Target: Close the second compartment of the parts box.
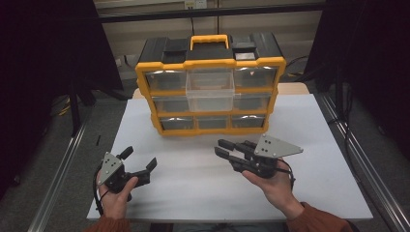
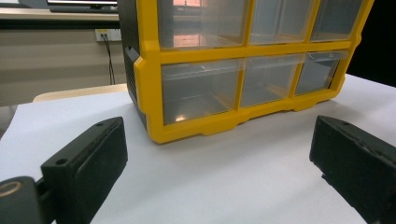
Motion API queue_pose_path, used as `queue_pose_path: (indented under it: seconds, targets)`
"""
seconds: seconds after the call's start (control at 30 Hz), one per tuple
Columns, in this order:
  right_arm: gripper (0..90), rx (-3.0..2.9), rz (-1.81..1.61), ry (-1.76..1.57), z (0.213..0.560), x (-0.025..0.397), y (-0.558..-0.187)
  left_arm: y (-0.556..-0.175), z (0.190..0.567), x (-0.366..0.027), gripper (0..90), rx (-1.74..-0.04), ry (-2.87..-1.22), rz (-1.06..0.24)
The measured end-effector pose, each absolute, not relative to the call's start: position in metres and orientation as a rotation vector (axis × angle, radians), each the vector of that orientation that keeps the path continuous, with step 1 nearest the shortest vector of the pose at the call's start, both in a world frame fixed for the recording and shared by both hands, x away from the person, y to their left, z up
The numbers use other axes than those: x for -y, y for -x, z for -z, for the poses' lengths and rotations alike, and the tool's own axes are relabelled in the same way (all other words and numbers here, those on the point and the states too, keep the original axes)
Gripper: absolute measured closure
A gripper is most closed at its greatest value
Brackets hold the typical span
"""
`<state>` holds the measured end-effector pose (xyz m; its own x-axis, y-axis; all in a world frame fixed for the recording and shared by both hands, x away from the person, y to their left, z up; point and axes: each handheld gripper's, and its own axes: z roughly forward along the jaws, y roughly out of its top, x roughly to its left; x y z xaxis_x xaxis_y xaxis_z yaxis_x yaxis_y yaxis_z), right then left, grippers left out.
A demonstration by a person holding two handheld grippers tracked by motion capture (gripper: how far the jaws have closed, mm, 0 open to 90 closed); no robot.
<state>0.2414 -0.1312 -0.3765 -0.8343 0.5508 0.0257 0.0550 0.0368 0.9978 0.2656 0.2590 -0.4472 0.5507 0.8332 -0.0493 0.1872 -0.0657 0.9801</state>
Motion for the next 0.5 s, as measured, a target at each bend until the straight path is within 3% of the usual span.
queue_pose_path:
  seconds: [0.33,0.5]
  targets:
    - [89.6,-1.980,-1.879,-0.587,0.372,0.115,-0.252,-0.265,0.446,-0.260,4.1,-0.887,-1.580,-0.670]
    - [90.0,-1.968,-1.889,-0.576,0.367,0.114,-0.259,-0.264,0.446,-0.259,4.1,-0.891,-1.587,-0.678]
